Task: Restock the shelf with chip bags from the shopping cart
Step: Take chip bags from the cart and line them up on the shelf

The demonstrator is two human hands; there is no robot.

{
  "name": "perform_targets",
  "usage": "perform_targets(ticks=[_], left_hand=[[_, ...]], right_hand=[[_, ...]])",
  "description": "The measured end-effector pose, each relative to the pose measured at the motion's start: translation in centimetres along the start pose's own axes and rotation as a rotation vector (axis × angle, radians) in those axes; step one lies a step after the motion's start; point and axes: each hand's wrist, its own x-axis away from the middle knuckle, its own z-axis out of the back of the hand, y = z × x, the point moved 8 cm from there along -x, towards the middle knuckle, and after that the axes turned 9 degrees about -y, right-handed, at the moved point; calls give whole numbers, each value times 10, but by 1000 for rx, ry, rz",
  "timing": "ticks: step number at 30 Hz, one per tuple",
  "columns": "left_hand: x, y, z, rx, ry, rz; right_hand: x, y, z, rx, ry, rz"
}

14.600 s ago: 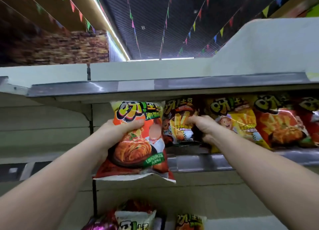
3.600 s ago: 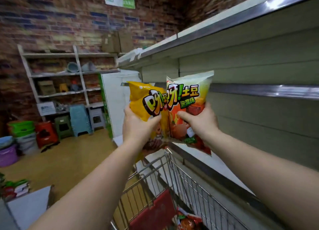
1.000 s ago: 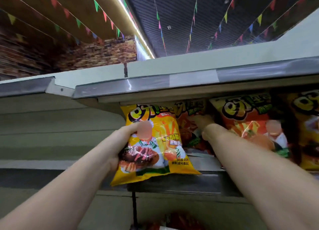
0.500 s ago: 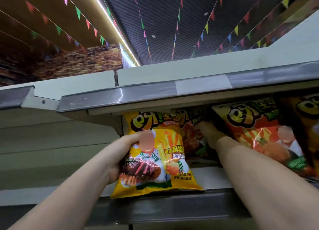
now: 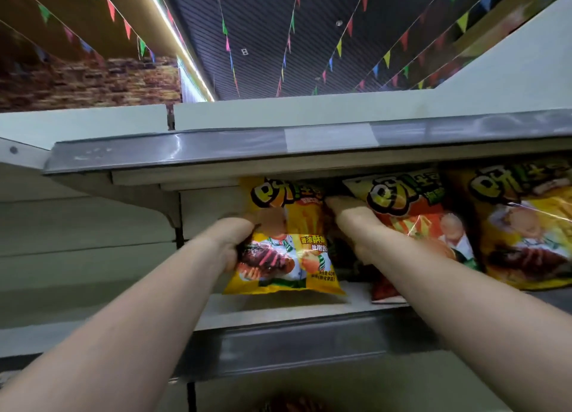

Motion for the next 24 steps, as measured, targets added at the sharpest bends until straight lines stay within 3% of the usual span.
perform_targets(ticks=[11,19,24], left_hand=[[-51,5,-53,-21,50,-193],[-71,-5,-63,-66,92,-154],[-60,-1,-60,-329,184,-63]], right_hand=[[40,1,18,515,23,1],[27,8,21,570,39,106],[23,12,20,572,73,106]])
